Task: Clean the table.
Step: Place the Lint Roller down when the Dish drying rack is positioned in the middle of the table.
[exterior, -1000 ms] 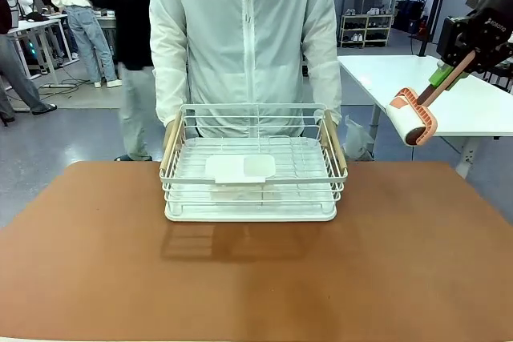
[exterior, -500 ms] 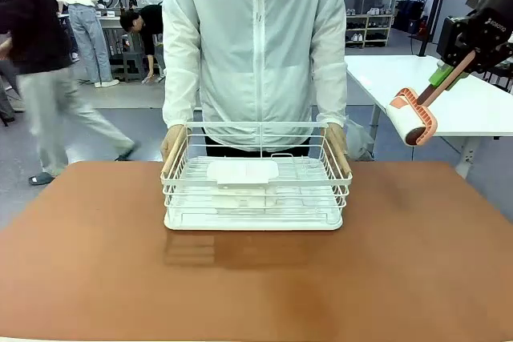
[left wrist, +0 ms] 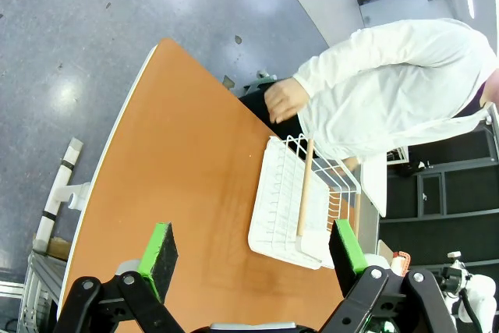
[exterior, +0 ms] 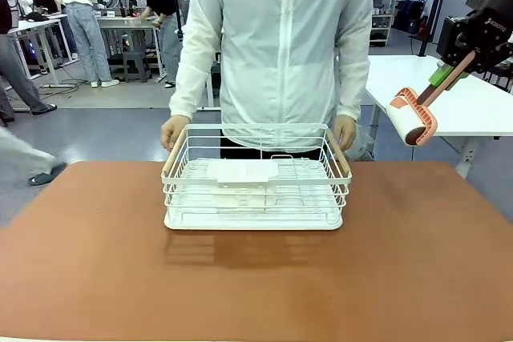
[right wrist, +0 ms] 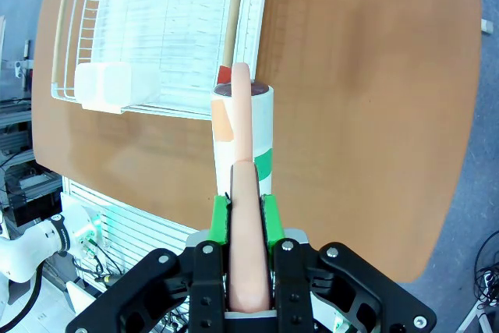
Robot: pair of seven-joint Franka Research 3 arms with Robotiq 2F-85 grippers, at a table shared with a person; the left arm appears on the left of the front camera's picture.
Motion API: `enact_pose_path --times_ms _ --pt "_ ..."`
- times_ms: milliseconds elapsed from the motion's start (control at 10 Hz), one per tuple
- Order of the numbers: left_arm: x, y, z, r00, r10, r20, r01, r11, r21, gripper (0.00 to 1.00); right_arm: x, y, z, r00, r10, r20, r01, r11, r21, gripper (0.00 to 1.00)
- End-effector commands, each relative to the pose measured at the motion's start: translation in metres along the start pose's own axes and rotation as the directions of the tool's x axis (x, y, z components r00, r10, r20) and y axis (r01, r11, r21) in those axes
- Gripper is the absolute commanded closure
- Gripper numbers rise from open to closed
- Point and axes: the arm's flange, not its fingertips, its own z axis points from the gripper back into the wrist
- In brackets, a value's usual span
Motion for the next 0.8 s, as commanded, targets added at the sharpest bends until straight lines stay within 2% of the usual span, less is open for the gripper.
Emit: enact_pose_path --times_ms 0,700 --pt "0.0021 0.0030 0.0011 1.000 -0.018 0.007 0.018 0.999 -0.030 0.00 0.0019 0.0048 0.0047 1.000 -0.022 -0.009 0.022 1.000 -0.018 0.79" --pt "0.0021 0.0030 0.0011 1.000 -0.018 0.007 0.018 0.999 -0.030 0.00 0.0019 0.0048 0.0047 1.000 -0.022 -0.009 0.022 1.000 -0.018 0.79"
